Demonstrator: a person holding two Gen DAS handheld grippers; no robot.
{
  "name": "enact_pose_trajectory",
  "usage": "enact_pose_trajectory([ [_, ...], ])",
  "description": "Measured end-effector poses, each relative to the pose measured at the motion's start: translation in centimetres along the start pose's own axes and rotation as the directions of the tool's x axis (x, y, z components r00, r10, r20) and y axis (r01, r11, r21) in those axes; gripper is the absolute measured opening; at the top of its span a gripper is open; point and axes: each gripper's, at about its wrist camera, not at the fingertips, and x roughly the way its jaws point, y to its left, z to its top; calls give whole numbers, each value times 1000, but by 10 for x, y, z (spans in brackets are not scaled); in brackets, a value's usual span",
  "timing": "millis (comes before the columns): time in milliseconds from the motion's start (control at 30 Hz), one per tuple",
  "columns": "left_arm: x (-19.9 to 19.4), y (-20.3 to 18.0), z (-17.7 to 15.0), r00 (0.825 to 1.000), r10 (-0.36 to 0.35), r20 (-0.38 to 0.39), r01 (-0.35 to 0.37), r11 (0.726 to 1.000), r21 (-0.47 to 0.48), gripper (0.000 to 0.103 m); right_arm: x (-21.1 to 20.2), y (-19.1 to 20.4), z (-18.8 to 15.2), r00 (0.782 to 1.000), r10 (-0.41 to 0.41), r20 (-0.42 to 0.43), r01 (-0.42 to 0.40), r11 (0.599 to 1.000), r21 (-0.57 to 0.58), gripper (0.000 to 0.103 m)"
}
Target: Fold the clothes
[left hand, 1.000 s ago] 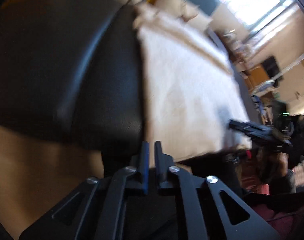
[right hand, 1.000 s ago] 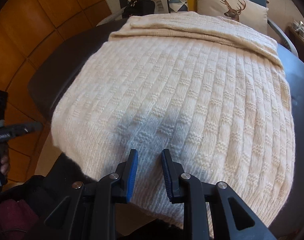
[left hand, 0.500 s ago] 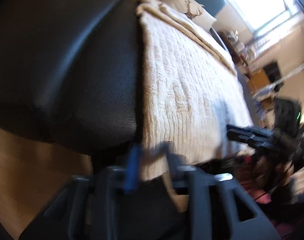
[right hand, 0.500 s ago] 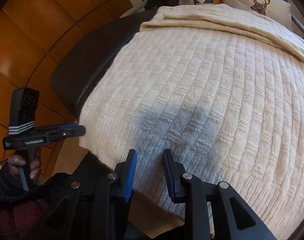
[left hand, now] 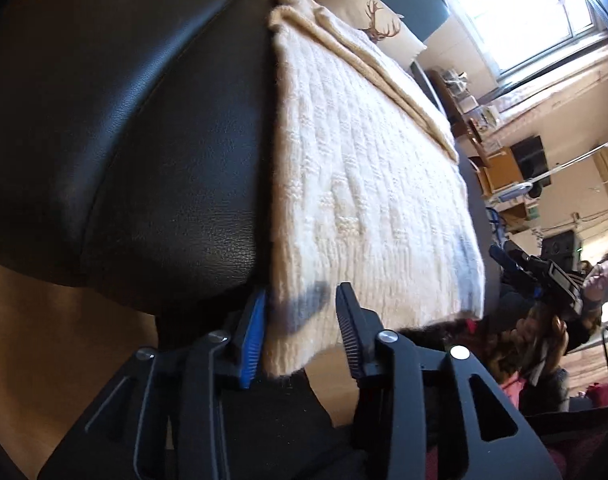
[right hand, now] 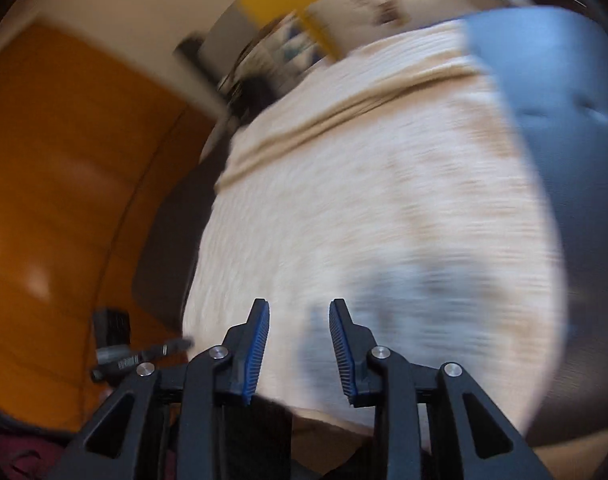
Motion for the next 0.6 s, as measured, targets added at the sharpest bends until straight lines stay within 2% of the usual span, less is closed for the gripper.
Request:
enact_pose_trajectory([
  [33,-2,-1,0,1000,-1,8,1,1000,8,37,-20,-21,3,999,-8,49,4,998,67,34],
  [100,-7,-4,0,1000,0,30,0,1000,29,6,-52,-58,0,992,-42,116,21,984,176,36],
  [200,-11,-12,1,998,9,58,-13,998,62,6,-70,-89,-11,987,-110,118,77,965,252,38],
  [267,-2,-14,7,1000,-6,29,5,999,53,7,-65,-97,-14,992,-74,105,43,962,269,38],
  [333,6,-12,11,1000,14,-1,-14,1000,23,13,-54,-99,-17,996,-42,79,19,963,268,38],
  [367,9,-11,13,1000,21,-9,-21,1000,6,17,-49,-98,-18,997,-48,66,29,963,269,38],
  [500,9,-9,16,1000,1,-21,-1,1000,-26,22,-38,-99,-27,998,-62,31,51,961,272,38],
  [600,9,-9,16,999,-2,-33,1,1000,-22,23,-34,-100,-27,999,-17,28,8,958,287,38],
])
